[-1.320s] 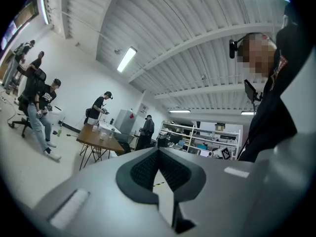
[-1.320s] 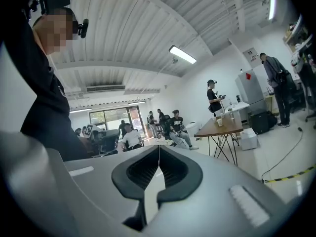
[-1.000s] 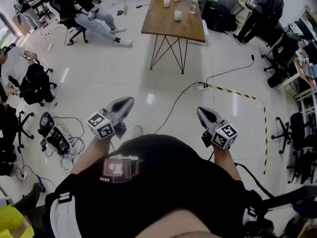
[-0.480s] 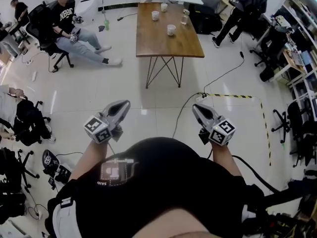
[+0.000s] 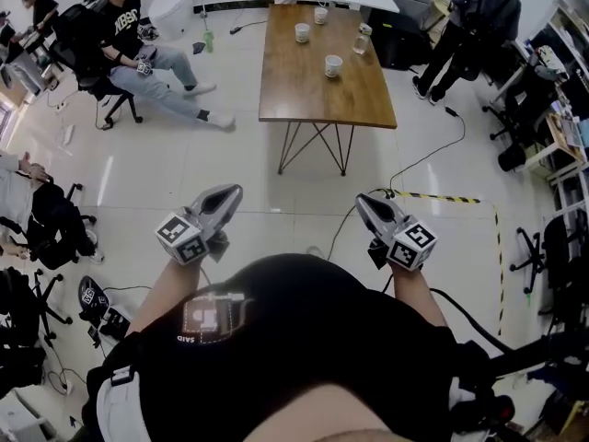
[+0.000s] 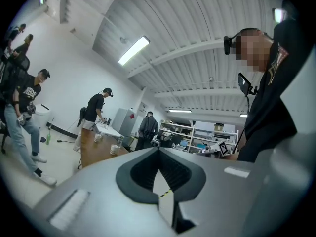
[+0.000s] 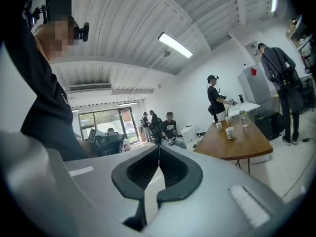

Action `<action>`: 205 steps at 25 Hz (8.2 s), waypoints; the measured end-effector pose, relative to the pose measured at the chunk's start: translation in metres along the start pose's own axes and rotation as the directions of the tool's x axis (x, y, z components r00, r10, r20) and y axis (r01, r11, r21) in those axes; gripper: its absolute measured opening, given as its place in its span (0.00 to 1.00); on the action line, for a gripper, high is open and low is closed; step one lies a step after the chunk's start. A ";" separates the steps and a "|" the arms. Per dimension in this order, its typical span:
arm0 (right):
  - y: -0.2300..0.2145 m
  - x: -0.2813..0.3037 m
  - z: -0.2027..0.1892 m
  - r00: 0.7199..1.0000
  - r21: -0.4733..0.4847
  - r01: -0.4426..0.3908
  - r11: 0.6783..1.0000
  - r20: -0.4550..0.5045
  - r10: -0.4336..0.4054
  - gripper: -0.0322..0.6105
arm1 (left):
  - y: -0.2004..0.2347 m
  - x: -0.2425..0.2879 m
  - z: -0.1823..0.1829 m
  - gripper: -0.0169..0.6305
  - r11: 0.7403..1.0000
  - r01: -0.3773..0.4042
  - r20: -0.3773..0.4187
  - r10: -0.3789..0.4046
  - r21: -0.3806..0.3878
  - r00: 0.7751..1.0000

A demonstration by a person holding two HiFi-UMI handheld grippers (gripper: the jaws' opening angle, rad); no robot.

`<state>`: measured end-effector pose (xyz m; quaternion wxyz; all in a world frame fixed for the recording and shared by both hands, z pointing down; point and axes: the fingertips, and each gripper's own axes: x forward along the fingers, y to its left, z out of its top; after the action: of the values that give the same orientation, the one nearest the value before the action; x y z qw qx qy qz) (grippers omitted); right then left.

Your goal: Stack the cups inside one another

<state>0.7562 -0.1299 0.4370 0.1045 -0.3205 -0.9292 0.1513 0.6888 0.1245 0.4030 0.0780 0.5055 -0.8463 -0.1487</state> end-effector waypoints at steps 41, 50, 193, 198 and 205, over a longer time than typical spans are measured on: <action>-0.002 0.581 0.046 0.945 -0.090 -0.300 0.950 -0.163 0.283 0.09 | 0.457 -0.143 0.163 0.03 0.947 -0.322 0.086 0.321 0.003 0.943; -0.094 0.693 0.103 0.937 -0.162 -0.341 0.926 -0.139 0.321 0.09 | 0.564 -0.044 0.233 0.03 0.940 -0.335 0.075 0.330 0.066 0.941; -0.293 0.529 -0.024 -0.245 0.356 0.877 -0.324 -0.250 -0.937 0.26 | 0.379 0.590 -0.111 0.05 -0.842 0.540 -0.992 -0.075 0.010 -0.100; -0.282 0.527 -0.034 -0.253 0.353 0.873 -0.337 -0.262 -0.931 0.26 | 0.373 0.590 -0.125 0.24 -0.808 0.587 -0.988 -0.120 0.038 -0.101; -0.313 0.520 0.038 -0.233 0.330 0.908 -0.260 -0.118 -0.965 0.25 | 0.382 0.609 0.060 0.22 -0.471 0.879 -0.714 -0.641 0.078 -0.280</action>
<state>0.1665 -0.0459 0.5613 0.1394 0.5619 -0.7954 0.1794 0.0633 -0.2308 0.4615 -0.1137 0.9600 -0.0549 0.2498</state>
